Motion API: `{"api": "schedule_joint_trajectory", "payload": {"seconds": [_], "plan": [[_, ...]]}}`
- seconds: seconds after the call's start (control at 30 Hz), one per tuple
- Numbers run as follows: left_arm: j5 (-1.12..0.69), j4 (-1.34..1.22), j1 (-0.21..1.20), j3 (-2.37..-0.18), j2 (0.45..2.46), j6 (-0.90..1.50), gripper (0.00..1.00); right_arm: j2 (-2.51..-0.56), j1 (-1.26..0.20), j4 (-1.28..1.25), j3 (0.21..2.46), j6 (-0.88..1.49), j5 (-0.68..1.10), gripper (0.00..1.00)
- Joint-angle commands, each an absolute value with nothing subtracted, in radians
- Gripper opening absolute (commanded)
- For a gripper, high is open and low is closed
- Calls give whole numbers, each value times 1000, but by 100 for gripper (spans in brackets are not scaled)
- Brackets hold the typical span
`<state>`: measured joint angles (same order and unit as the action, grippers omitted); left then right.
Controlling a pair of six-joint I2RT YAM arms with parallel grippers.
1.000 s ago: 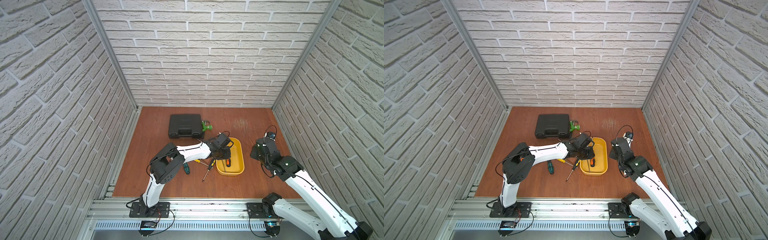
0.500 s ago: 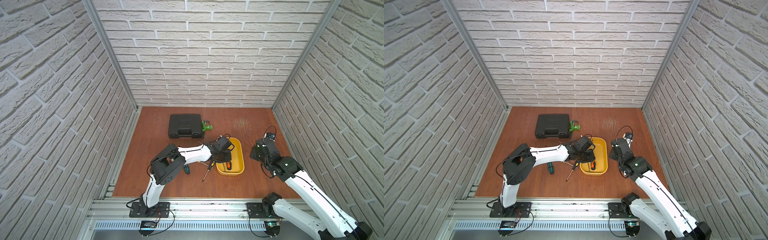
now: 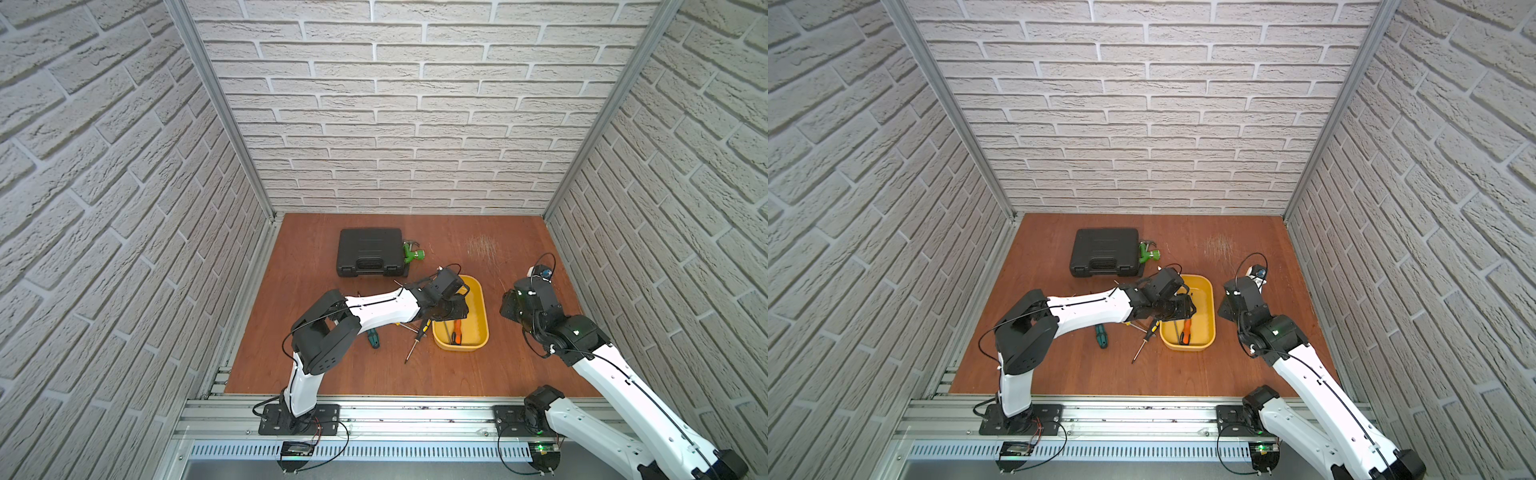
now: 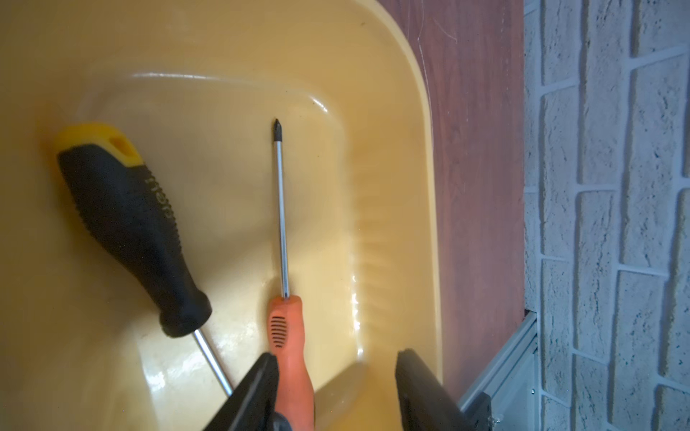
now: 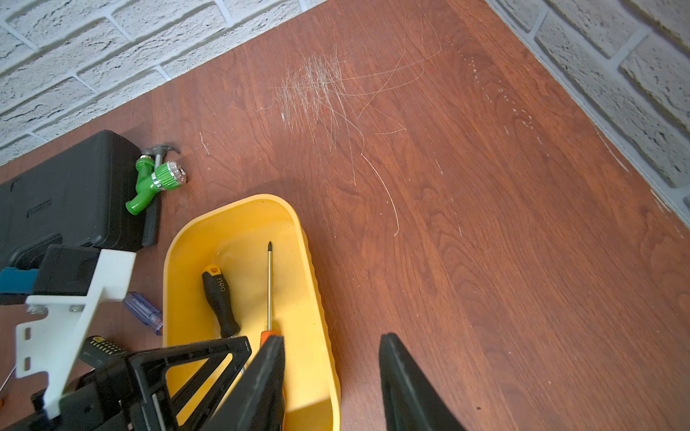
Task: Put the screwdriver on the desktop into the storage box
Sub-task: Place the screwdriver in the storage box, then pick up the screwdriver from the center of the board.
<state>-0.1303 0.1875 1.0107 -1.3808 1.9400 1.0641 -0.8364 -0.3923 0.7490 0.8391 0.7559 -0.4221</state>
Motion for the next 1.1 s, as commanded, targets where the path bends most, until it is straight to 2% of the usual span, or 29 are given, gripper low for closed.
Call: {"api": "schedule_joint_trajectory", "payload": {"seconds": [0.0, 0.23, 0.43, 0.6, 0.77, 0.9, 1.07], "plan": [[-92, 196, 1020, -1406, 1875, 1003, 55, -821, -383, 713, 828, 760, -416, 47], [57, 264, 1020, -1371, 1690, 829, 53, -828, -384, 692, 830, 738, -373, 47], [216, 313, 959, -1202, 1430, 727, 56, -834, -384, 645, 823, 706, -297, 47], [231, 376, 857, -1044, 1253, 744, 58, -845, -386, 617, 813, 706, -265, 47], [197, 381, 827, -917, 1150, 748, 61, -868, -385, 605, 815, 707, -251, 47], [136, 344, 823, -825, 1117, 744, 62, -887, -385, 596, 819, 707, -239, 47], [68, 301, 828, -762, 1149, 740, 56, -911, -384, 600, 834, 705, -230, 47]]}}
